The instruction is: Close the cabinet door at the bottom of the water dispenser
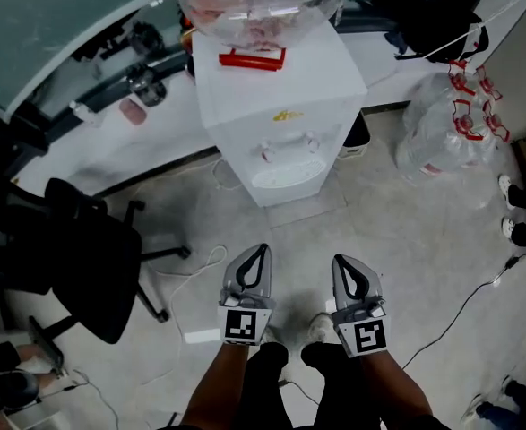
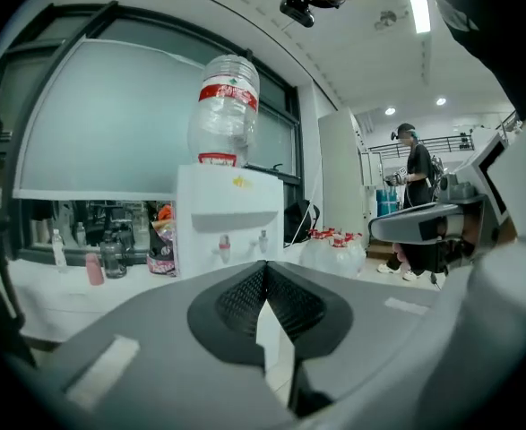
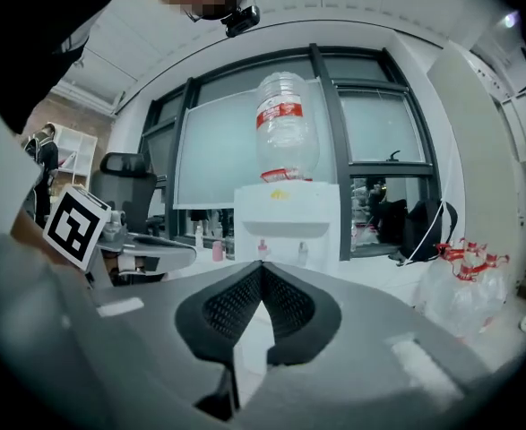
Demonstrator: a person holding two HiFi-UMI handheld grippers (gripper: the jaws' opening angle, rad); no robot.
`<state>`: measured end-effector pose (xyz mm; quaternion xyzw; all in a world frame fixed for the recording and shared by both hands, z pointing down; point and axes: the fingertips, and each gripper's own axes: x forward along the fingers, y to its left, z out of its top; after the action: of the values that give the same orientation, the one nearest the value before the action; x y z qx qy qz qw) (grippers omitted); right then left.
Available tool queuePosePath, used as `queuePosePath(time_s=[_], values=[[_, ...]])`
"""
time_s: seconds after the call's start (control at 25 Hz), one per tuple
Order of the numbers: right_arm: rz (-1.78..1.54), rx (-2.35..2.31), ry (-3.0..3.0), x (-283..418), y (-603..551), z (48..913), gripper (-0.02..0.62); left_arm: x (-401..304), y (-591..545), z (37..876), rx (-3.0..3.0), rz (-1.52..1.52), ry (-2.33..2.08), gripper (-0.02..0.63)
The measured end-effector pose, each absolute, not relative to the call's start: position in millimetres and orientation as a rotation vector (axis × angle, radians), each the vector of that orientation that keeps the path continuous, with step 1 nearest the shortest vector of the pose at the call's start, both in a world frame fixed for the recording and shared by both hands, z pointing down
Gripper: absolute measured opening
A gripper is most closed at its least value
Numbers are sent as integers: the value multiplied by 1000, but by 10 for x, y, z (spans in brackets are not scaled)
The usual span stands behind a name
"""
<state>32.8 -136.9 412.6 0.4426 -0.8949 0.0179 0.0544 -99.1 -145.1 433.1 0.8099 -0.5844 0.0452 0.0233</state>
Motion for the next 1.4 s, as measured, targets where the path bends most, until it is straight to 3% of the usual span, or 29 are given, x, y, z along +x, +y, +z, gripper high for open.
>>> queuePosePath(time_s=[0.32, 0.64, 1.4], values=[[-30, 1300, -2733, 349, -997, 2769, 3, -892, -944, 2866, 2538, 200, -1737, 15], [-24, 1294, -2752, 378, -707, 2010, 3, -843, -682, 2005, 2588, 158, -1743, 15], [-136, 1321, -2782, 286, -624, 1339, 2, -887, -354, 1568, 2621, 116, -1742, 15]])
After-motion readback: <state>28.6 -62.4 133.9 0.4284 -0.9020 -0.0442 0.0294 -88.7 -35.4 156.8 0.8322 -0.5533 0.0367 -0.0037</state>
